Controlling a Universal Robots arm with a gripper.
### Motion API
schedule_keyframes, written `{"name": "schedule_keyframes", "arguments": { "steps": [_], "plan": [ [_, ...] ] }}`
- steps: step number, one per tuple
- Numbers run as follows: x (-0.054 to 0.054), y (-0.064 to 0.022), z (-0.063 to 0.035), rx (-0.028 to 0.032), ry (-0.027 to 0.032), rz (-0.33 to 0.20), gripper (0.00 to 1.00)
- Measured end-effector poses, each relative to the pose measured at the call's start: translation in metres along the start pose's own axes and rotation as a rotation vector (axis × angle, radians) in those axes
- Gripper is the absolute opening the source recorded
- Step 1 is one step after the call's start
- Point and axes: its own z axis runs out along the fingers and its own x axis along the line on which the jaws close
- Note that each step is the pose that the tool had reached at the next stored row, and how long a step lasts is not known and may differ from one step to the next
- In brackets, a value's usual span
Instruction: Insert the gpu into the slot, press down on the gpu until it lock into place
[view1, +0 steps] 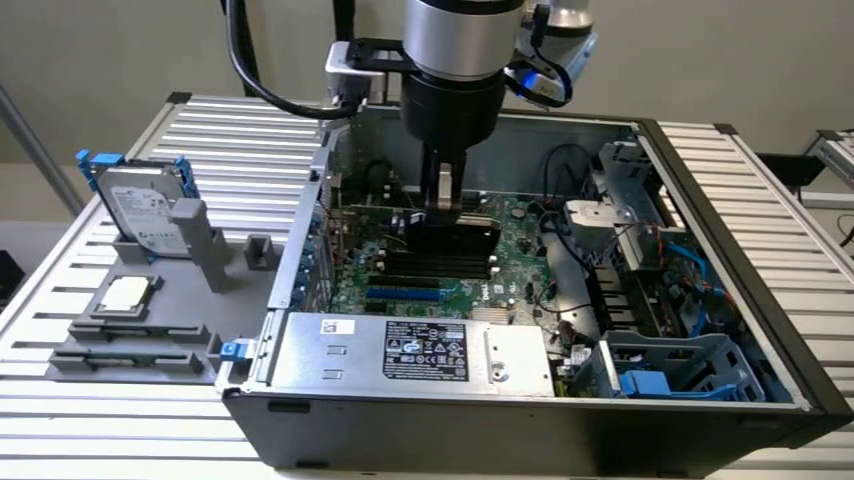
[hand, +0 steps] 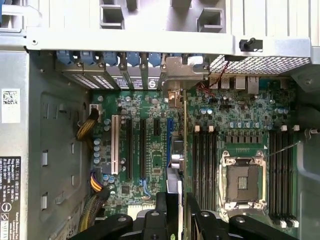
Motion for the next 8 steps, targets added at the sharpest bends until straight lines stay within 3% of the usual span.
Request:
{"name": "schedule_keyframes", "arguments": {
  "steps": [8],
  "plan": [
    [0.001,0.0057,0.0146,0.0002,-0.0001,0.000,0.26]
  ]
}}
